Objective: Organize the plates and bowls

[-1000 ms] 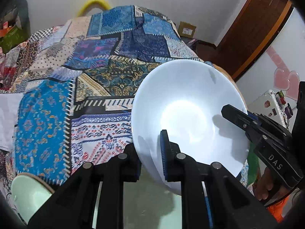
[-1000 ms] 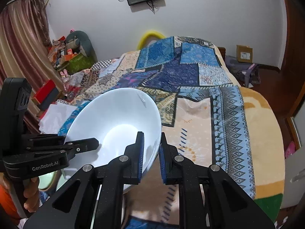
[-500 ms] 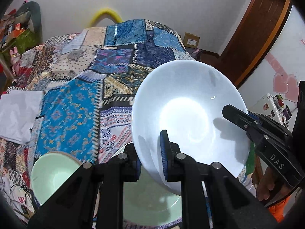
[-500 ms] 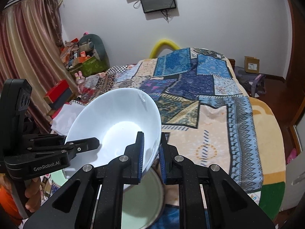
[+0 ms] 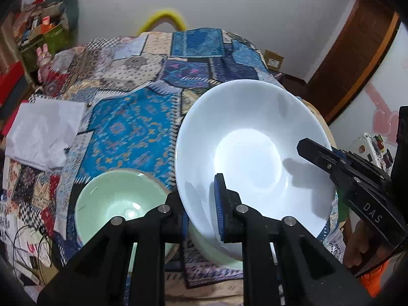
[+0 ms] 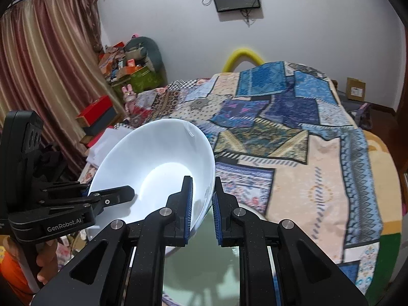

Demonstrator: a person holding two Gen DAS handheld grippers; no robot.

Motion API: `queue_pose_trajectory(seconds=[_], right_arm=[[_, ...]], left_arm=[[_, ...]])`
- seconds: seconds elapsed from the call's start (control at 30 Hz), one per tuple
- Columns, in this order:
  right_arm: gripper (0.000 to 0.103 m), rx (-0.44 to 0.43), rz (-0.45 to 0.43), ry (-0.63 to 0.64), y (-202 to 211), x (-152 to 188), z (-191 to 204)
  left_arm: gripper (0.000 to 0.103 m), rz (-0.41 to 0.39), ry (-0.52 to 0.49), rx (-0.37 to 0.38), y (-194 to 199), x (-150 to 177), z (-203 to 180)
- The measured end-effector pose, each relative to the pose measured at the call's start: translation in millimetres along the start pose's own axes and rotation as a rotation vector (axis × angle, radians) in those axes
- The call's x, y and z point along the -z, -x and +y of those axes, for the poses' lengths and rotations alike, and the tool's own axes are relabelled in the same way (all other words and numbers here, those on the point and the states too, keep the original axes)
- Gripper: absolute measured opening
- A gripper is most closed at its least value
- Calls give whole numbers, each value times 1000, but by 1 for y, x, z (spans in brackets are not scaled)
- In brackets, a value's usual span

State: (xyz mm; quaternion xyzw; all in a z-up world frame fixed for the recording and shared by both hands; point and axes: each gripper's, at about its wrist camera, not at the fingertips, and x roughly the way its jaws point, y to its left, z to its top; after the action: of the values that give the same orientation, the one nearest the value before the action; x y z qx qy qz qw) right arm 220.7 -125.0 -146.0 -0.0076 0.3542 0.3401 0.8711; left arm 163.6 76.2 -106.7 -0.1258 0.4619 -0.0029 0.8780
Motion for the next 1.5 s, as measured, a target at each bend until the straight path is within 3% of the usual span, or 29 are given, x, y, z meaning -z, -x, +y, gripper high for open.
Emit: queue_pose_trajectory(seconds=[0.27,0.73,1.2,1.5], right_arm=[[13,-61,45,21,-25,11,36],[13,-85,144,62,-63,27,77],[13,-125,257,27,-105,52,87],[13,-130,282,24,-113,59,86]], left_arm=[[16,16,47,-46,9,23,47],[16,64,131,-68,-2,49,106],[16,127,168,-108,-30,66,139],[16,118,147,-145,-35,63,139]])
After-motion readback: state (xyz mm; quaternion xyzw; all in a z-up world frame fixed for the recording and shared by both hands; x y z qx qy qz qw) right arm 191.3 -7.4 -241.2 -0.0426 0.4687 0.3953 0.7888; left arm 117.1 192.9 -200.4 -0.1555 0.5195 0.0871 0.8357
